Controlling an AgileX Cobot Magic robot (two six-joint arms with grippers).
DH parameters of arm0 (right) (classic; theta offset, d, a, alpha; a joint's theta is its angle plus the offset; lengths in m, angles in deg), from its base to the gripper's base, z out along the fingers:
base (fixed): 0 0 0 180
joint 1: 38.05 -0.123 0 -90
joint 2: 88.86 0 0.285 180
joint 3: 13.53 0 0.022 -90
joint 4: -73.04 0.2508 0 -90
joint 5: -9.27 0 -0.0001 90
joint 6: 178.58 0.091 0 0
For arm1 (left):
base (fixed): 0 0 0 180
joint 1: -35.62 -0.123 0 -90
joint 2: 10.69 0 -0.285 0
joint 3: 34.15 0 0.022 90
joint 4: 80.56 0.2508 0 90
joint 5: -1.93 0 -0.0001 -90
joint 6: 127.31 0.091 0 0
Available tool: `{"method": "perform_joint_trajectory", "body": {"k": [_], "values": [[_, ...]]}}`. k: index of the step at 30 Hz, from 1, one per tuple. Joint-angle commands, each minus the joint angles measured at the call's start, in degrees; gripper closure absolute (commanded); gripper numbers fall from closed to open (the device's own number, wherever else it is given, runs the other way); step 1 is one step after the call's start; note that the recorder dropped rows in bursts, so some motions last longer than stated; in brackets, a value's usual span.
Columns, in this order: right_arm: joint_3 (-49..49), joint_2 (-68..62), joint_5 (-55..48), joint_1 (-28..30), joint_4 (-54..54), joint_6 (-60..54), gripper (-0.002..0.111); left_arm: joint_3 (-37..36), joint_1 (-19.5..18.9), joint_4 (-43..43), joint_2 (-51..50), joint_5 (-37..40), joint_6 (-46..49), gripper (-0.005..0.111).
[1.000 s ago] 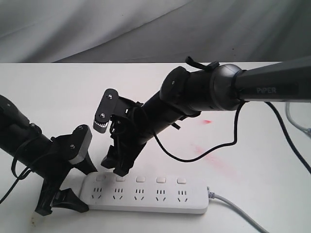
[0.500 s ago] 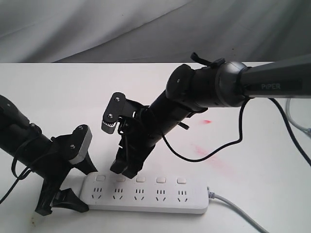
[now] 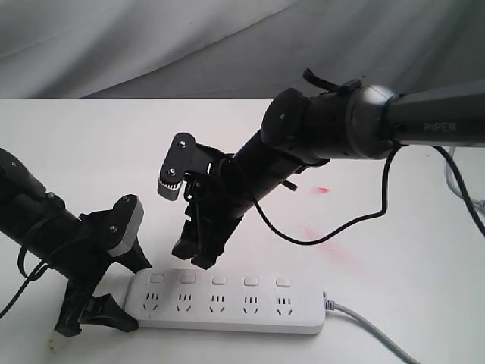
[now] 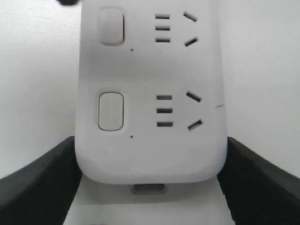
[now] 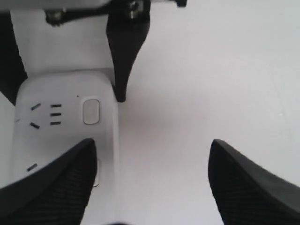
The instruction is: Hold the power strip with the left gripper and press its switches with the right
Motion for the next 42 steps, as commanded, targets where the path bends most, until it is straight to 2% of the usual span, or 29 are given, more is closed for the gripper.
{"method": "perform_joint_trajectory", "body": {"k": [1,7,13,17,20,27,34,42], "values": [[0.17,1.42,0.63,0.09,0.75,0.50,0.046,-0.47,0.20,2.05,-0.17,-2.92,-0.13,0.044],[1.24,-5.37,0.28,-1.14,0.02,0.36,0.046,-0.47,0.20,2.05,-0.17,-2.92,-0.13,0.044],[1.14,1.35,1.81,-1.03,-0.02,1.33,0.046,-0.47,0.20,2.05,-0.17,-2.92,-0.13,0.044],[2.07,-2.06,2.44,-1.14,0.50,1.33,0.046,-0.47,0.20,2.05,-0.17,-2.92,-0.13,0.044],[2.55,-5.19,2.45,-1.14,-4.16,3.72,0.046,-0.47,0.20,2.05,-0.17,-2.92,-0.13,0.044],[2.55,5.32,3.41,0.86,-4.39,5.60,0.046,-0.47,0.20,2.05,-0.17,-2.77,-0.13,0.044],[2.55,6.67,-6.11,5.06,-6.00,8.27,0.046,-0.47,0.20,2.05,-0.17,-2.77,-0.13,0.044],[2.65,2.95,-6.51,4.92,-3.68,8.04,0.048,-0.47,0.20,2.05,-0.17,-2.77,-0.13,0.044]]}}
